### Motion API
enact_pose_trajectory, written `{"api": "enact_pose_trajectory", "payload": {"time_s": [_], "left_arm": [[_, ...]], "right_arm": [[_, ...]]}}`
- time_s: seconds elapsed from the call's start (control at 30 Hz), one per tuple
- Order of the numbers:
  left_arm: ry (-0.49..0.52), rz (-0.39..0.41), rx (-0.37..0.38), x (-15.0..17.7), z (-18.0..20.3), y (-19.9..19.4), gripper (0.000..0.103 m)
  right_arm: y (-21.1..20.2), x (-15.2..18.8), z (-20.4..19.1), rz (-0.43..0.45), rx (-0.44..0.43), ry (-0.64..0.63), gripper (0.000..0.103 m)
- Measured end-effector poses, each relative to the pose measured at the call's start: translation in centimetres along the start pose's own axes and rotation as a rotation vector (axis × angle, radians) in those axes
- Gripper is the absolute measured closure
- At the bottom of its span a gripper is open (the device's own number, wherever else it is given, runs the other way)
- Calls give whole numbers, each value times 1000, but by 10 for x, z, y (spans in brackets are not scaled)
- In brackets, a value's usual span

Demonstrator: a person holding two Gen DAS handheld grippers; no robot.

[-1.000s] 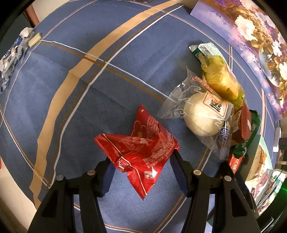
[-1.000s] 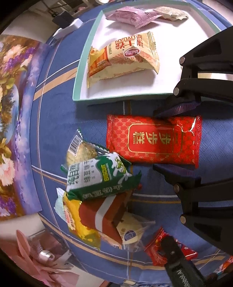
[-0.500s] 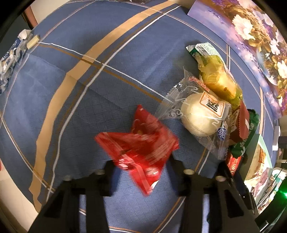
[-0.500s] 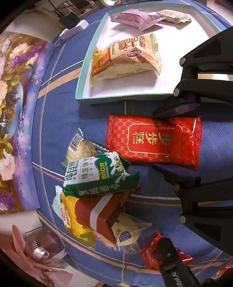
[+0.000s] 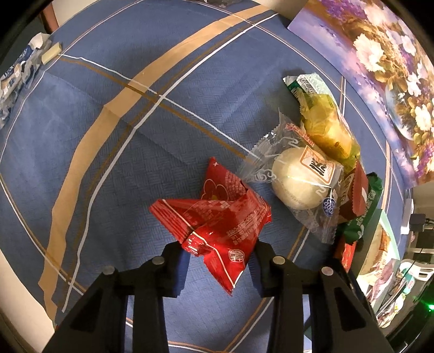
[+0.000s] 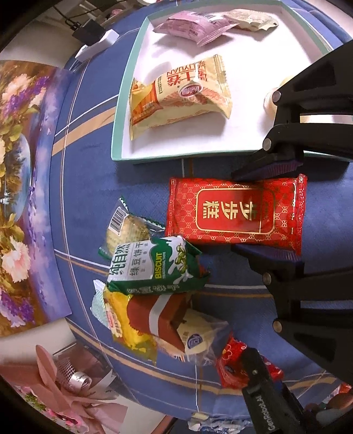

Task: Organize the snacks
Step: 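Grasp the small red packet with the left tool while the right tool grasps the red cake packet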

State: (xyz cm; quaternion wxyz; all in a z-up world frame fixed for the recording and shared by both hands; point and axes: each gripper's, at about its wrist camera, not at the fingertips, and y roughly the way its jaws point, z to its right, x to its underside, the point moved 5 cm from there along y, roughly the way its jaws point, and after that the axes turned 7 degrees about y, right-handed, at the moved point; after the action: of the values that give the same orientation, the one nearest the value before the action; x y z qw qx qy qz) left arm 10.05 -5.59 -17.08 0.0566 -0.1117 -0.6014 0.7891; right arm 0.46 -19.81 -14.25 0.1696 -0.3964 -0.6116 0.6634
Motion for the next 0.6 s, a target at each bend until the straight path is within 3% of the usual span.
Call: {"api": "enact_pose_trajectory", "payload": {"time_s": [0.6], "left_arm": [[-19, 75, 21, 11, -17, -50, 64]], "right_arm": [[-34, 19, 18, -42, -66, 28, 56]]}}
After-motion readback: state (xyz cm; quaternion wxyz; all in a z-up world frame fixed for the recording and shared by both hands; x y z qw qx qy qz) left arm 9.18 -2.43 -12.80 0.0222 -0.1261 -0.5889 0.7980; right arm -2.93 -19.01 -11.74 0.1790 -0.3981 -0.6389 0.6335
